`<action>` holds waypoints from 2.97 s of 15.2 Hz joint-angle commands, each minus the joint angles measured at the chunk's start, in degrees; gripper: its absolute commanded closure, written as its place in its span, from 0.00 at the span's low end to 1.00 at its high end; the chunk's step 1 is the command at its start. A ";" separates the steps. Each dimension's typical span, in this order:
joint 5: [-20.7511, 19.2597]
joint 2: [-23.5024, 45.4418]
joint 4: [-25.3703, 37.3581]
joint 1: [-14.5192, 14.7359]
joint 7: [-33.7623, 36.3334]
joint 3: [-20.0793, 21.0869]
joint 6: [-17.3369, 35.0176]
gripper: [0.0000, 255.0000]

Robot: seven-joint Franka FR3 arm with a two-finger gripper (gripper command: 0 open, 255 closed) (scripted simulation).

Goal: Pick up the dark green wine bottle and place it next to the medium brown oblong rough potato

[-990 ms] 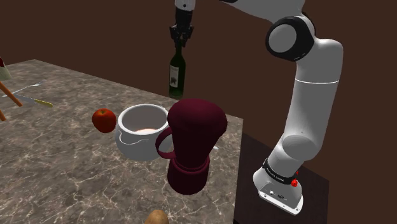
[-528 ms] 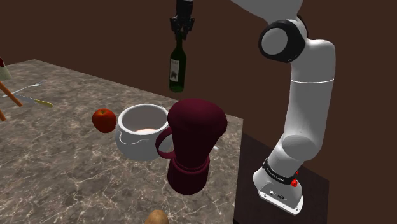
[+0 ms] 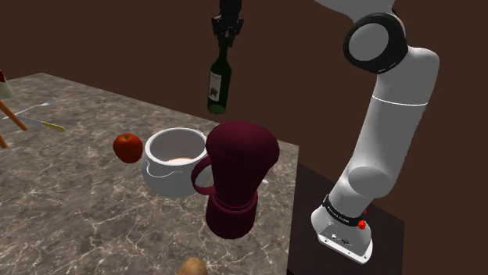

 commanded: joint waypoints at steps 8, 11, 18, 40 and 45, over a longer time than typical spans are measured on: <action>-0.62 -18.59 -22.66 4.19 8.06 3.67 3.60 1.00; -0.30 -23.63 -27.98 5.37 10.81 5.27 3.70 1.00; 1.49 -33.85 -37.33 8.15 17.50 9.61 2.49 1.00; 14.01 -51.18 -44.31 16.96 42.61 28.56 -6.81 1.00; 17.31 -51.48 -41.62 18.00 49.40 34.20 -8.71 1.00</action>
